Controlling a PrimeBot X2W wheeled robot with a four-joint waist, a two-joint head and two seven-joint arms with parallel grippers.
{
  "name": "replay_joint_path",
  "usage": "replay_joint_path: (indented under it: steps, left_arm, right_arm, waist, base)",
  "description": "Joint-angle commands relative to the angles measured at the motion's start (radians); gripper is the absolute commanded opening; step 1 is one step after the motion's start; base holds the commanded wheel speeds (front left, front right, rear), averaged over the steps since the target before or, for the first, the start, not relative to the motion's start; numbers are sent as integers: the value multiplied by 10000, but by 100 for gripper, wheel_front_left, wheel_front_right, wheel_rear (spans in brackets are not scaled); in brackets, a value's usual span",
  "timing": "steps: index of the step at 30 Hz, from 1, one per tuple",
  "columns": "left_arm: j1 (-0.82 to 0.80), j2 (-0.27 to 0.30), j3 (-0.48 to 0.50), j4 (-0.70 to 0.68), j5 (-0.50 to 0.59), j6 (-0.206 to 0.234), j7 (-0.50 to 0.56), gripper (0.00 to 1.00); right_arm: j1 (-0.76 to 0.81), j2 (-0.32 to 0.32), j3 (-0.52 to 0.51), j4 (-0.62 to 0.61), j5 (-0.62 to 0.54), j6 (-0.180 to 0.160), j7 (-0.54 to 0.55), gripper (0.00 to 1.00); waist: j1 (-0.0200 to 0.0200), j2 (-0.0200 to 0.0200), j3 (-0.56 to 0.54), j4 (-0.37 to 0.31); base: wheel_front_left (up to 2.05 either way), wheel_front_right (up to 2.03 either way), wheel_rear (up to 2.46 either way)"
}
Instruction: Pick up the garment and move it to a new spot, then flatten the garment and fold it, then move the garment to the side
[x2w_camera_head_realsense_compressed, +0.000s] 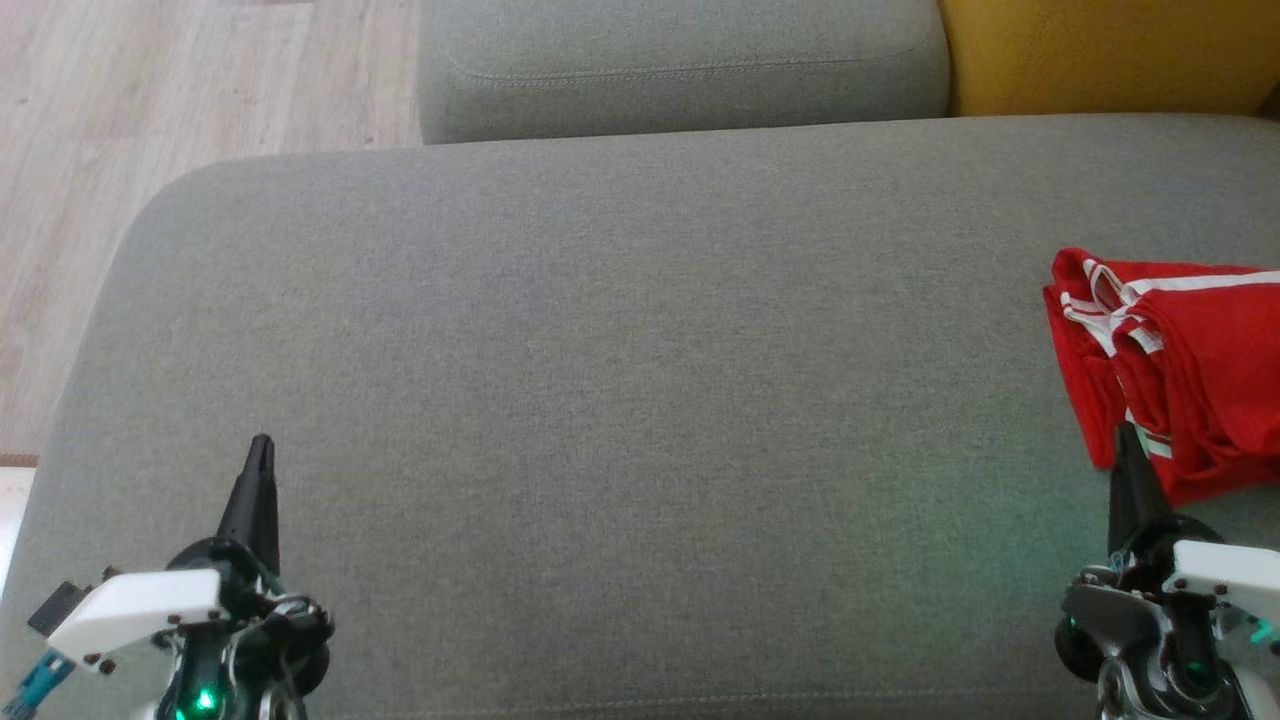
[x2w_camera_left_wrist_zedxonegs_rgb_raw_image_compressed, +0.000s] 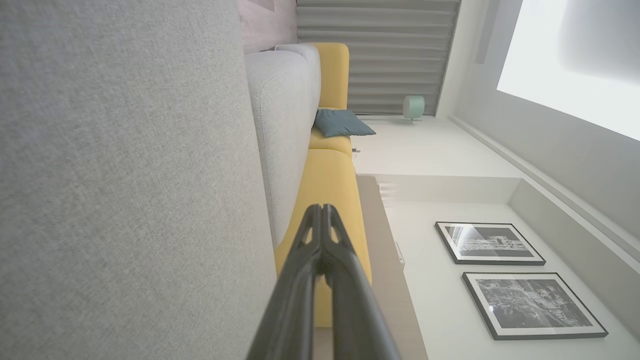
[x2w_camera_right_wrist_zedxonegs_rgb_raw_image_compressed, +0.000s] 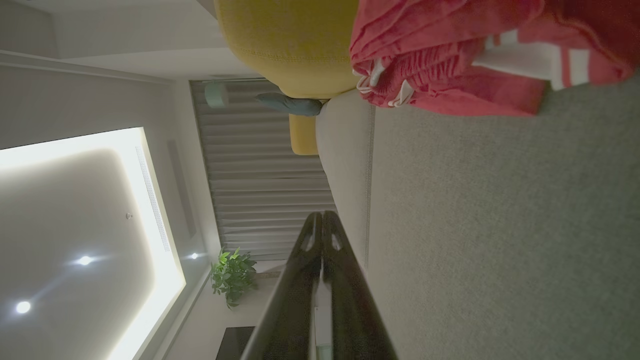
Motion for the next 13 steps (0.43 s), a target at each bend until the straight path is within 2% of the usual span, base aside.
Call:
replay_joint_path:
  steps: [1, 13]
  left_arm:
    - [-550, 59, 338, -266, 92, -69, 70, 0]
    - [-552, 42, 363, -265, 113, -69, 90, 0]
  right_arm:
    - [-541, -102, 171, -313, -63, 40, 48, 0]
    - [-543, -84, 146, -311, -84, 40, 68, 0]
  waist:
    - [0, 0, 0, 0]
    - [0, 0, 0, 0]
  base:
    - [0, 0, 0]
    - [0, 0, 0]
